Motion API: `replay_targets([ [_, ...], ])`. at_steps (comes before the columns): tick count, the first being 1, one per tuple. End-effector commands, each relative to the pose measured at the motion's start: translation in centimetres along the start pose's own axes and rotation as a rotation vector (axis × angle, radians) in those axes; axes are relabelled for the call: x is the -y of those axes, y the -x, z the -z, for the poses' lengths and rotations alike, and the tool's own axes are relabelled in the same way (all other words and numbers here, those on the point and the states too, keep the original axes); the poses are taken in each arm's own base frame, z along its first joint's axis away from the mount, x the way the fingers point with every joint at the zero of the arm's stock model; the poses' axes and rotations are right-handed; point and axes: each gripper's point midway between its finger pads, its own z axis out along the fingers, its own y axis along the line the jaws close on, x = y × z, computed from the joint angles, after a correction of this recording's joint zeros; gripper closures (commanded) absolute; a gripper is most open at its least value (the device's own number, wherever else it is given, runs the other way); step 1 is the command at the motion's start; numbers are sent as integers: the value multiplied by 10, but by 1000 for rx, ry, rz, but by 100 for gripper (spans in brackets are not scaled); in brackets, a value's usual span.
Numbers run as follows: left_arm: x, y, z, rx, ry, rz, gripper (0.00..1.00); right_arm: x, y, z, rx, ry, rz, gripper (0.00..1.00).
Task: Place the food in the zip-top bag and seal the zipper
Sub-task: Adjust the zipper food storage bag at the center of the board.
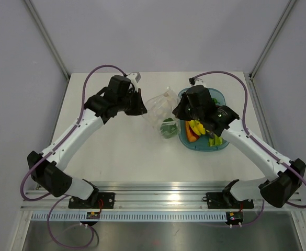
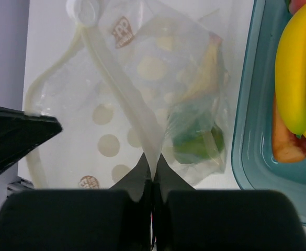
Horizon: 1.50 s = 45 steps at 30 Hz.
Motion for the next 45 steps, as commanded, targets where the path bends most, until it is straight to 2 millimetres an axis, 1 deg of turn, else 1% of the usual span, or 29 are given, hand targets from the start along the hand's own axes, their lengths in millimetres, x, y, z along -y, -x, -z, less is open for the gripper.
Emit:
replay_targets([
  [1, 14, 22, 30, 74, -36, -40, 100, 11, -3, -8, 0, -52, 64, 100],
  [3, 14, 20, 28, 74, -39, -35, 100, 17, -16, -23, -35, -71, 67, 100],
  [7, 3, 11, 15, 44, -1, -26, 100, 29, -37, -53, -101, -125, 77, 100],
  [10, -8, 6, -2, 22, 37, -22, 100, 23, -39, -60, -125, -105, 86, 99],
  [12, -11, 3, -7, -8, 57, -20, 100, 16, -33, -57, -119, -91, 76, 94],
  [13, -10, 4, -6, -3, 55, -20, 100, 15, -29, -55, -109, -87, 75, 79],
  [15, -10, 7, -6, 12, 54, -22, 100, 10, -19, -46, -80, -74, 81, 59],
  [16, -10, 7, -6, 14, 55, -23, 100, 10, -17, -43, -75, -72, 84, 41],
  [18, -11, 5, -10, 3, 56, -18, 100, 4, -13, -30, -69, -37, 88, 32],
  [19, -11, 3, -11, -3, 57, -15, 100, -1, -5, -19, -41, -11, 79, 31],
  [22, -12, -4, -19, -19, 43, -4, 100, 9, 6, -3, 19, -43, 69, 29],
  [23, -11, -6, -22, -27, 33, 1, 100, 15, 9, 9, 38, -58, 67, 29],
  [25, -11, -9, -24, -38, 27, 13, 100, 47, 24, 16, 79, -148, 34, 29],
  [26, -10, -8, -24, -32, 22, 13, 100, 66, 18, 21, 58, -188, 15, 29],
  [27, -9, -8, -24, -32, 23, 17, 100, 100, 29, 24, 75, -261, -43, 30],
  [28, -7, -7, -23, -28, 18, 15, 100, 116, 29, 29, 74, -292, -63, 31],
  [29, -7, -5, -21, -22, 20, 14, 100, 136, 20, 29, 54, -336, -71, 31],
  [30, -7, -4, -21, -18, 22, 13, 100, 160, 24, 32, 66, -392, -108, 31],
  [32, -6, 1, -16, 0, 26, 12, 100, 183, 16, 31, 40, -432, -146, 31],
  [33, -6, 2, -15, 3, 30, 12, 100, 188, 14, 30, 29, -425, -166, 31],
  [34, -5, 4, -13, 9, 30, 11, 100, 200, 21, 29, 56, -439, -201, 31],
  [35, -3, 8, -10, 20, 26, 9, 100, 205, 20, 27, 57, -440, -227, 30],
  [36, -3, 10, -8, 28, 32, 9, 100, 206, 21, 24, 55, -419, -249, 29],
  [37, -2, 13, -5, 37, 35, 6, 100, 209, 28, 20, 78, -406, -267, 25],
  [38, -1, 19, -2, 54, 40, 3, 100, 218, 31, 16, 83, -417, -307, 23],
  [40, 2, 25, 2, 67, 35, -7, 100, 224, 34, 5, 85, -407, -359, 16],
  [42, 5, 31, 4, 72, 34, -12, 100, 233, 39, -1, 103, -416, -400, 14],
  [44, 9, 37, 6, 81, 29, -15, 100, 234, 45, -14, 108, -384, -447, 12],
  [45, 11, 37, 6, 80, 25, -17, 100, 244, 49, -15, 120, -395, -475, 12],
])
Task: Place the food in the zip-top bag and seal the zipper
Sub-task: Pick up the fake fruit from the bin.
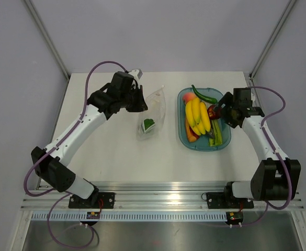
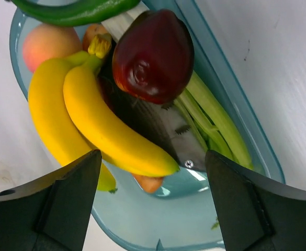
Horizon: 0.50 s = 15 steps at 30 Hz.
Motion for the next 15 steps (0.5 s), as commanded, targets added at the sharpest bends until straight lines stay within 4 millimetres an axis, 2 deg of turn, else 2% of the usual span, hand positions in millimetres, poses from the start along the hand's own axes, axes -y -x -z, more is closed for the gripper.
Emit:
replay_targets([
  [1, 16, 27, 12, 80, -31, -22, 100, -17, 21, -19, 21, 79, -108, 11],
  [5, 21, 29, 5, 80, -32, -34, 100, -20, 27, -42, 2, 72, -149, 9],
  [7, 24, 27, -1, 72, -27, -53, 100, -14, 26, -55, -16, 46, -178, 8],
  [11, 15, 14, -23, 19, 28, -92, 100, -17, 24, -71, -42, 79, -219, 3],
  [15, 14, 0, -36, -25, 25, -94, 100, -24, 27, -80, -40, 105, -231, 1],
])
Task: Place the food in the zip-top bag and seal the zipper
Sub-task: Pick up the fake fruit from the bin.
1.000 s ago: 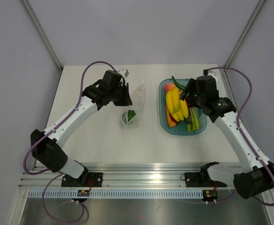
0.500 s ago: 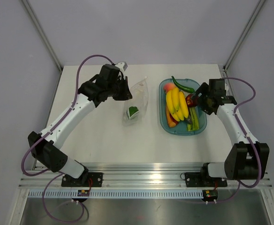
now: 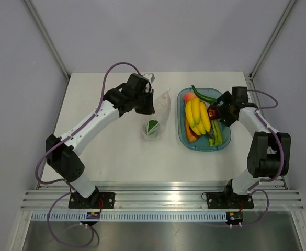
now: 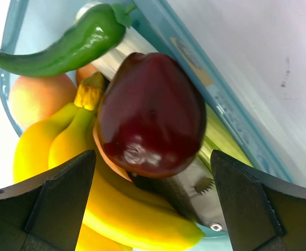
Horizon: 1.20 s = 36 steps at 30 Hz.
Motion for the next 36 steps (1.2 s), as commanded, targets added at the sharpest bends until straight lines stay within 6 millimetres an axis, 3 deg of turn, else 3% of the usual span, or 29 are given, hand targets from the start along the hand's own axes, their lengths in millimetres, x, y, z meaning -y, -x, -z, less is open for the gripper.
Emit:
replay_targets([
  [1, 4, 7, -2, 29, -6, -32, 100, -34, 23, 1, 49, 115, -29, 1],
  [9, 22, -7, -6, -3, -75, -45, 100, -27, 25, -17, 38, 77, -61, 4],
  [13, 28, -7, -2, 0, -96, -44, 100, -22, 23, -14, 48, 77, -66, 20],
  [15, 29, -3, 1, 10, -96, -48, 100, -21, 23, -12, 53, 72, -62, 35],
  [18, 26, 6, 11, 42, -69, -65, 100, -23, 27, 4, 86, 88, -40, 52],
  [21, 17, 20, 24, 85, -3, -101, 100, -24, 26, 19, 100, 107, -19, 61],
  [22, 11, 24, 28, 97, 39, -112, 100, -26, 27, 30, 115, 125, -9, 61],
  [27, 15, 45, 48, 147, 47, -176, 100, -30, 25, 69, 151, 172, 41, 62],
  [31, 24, 41, 40, 129, 14, -168, 100, -33, 19, 92, 158, 215, 70, 62],
  [36, 41, 19, 11, 69, -26, -172, 100, -44, 11, 122, 152, 295, 121, 63],
])
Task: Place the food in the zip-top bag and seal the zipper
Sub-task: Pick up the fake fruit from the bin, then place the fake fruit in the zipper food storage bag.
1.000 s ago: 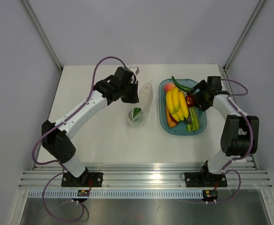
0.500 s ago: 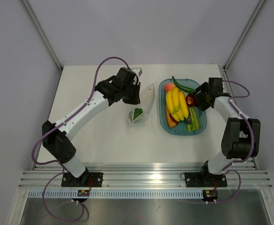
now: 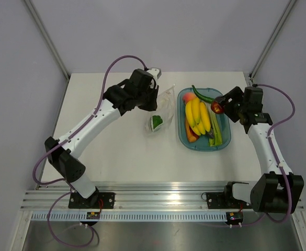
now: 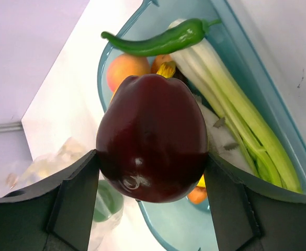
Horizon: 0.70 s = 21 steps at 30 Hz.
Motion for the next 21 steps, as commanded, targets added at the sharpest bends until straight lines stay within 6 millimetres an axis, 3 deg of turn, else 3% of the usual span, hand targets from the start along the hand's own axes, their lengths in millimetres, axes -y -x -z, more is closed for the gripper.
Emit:
replay_targets([
  [1, 20, -6, -20, -11, -43, -20, 100, -16, -7, 22, -35, 82, 56, 64],
  [4, 30, -16, -30, -49, -80, -2, 100, -42, -10, 45, -33, 132, 136, 64],
  [8, 33, -17, -30, -47, -94, 7, 100, -94, -32, 81, -66, 258, 229, 64],
  [12, 33, -19, -31, -55, -96, 14, 100, -140, -67, 109, -119, 388, 293, 64],
  [17, 35, -22, -33, -63, -108, 26, 100, -178, -93, 128, -164, 503, 317, 64],
  [21, 36, -20, -31, -58, -113, 31, 100, -191, -119, 113, -227, 512, 334, 64],
])
